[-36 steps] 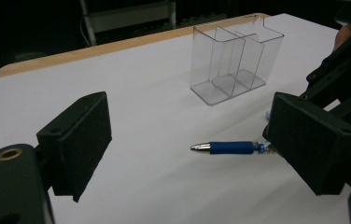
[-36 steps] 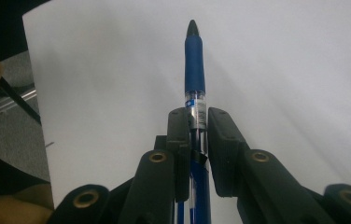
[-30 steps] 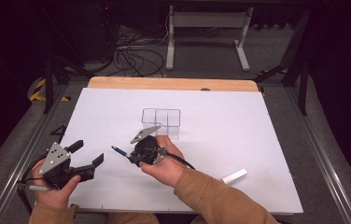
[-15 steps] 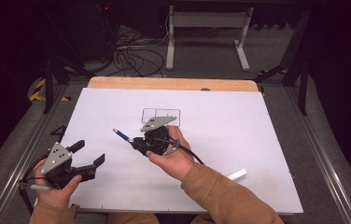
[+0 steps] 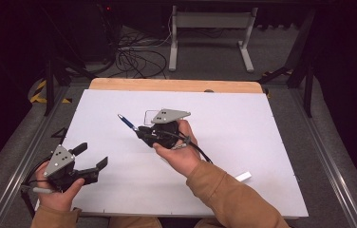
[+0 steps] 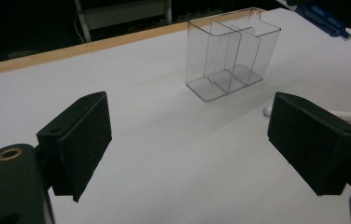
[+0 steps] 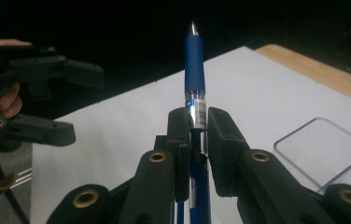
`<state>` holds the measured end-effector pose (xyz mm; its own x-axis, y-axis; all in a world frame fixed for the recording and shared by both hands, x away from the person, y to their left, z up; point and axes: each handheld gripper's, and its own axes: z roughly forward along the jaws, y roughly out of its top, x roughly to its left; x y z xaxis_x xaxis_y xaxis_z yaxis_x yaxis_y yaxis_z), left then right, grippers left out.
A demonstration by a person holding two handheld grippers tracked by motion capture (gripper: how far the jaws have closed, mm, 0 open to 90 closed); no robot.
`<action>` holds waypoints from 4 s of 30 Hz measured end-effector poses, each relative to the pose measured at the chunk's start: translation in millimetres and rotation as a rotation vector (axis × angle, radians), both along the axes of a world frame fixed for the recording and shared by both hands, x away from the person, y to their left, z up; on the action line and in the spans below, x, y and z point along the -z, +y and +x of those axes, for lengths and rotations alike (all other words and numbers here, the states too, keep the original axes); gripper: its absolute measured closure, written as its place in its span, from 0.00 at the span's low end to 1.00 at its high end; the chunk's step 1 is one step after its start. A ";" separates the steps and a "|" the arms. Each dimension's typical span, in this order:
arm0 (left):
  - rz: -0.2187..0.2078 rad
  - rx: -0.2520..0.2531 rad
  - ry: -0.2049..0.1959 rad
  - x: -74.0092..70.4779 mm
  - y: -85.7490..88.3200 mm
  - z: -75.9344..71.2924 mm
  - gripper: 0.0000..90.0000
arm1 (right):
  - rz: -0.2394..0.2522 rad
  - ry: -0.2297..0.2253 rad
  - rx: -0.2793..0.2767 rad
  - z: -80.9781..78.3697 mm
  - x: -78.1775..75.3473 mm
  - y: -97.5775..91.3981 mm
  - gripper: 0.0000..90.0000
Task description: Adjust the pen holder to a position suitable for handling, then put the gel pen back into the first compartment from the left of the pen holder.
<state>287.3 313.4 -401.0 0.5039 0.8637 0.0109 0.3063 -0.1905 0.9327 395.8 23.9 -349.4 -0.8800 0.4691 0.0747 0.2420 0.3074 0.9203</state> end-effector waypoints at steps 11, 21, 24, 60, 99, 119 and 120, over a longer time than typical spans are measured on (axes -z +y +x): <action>0.004 0.009 0.003 1.3 -2.0 1.1 0.16 | 0.030 -0.013 0.025 18.0 2.8 0.8 0.90; 0.007 0.010 0.005 1.9 -2.9 1.5 0.16 | 0.081 -0.054 0.043 28.4 1.8 -1.2 0.90; 0.007 0.013 0.007 2.1 -3.7 1.5 0.16 | 0.096 -0.053 0.048 33.2 2.1 -1.3 0.89; 0.008 0.025 0.018 5.3 -5.7 3.1 0.16 | 0.086 -0.140 0.183 86.7 33.7 19.4 0.89; 0.023 0.052 0.020 5.5 -14.9 9.9 0.15 | 0.041 -0.104 0.237 44.9 -18.0 -48.3 0.41; 0.022 0.048 0.019 5.1 -14.7 9.4 0.15 | 0.022 -0.044 0.128 25.4 -9.7 -66.8 0.39; 0.020 0.048 0.021 5.0 -14.7 9.4 0.15 | 0.022 -0.043 0.126 25.1 -9.7 -67.4 0.39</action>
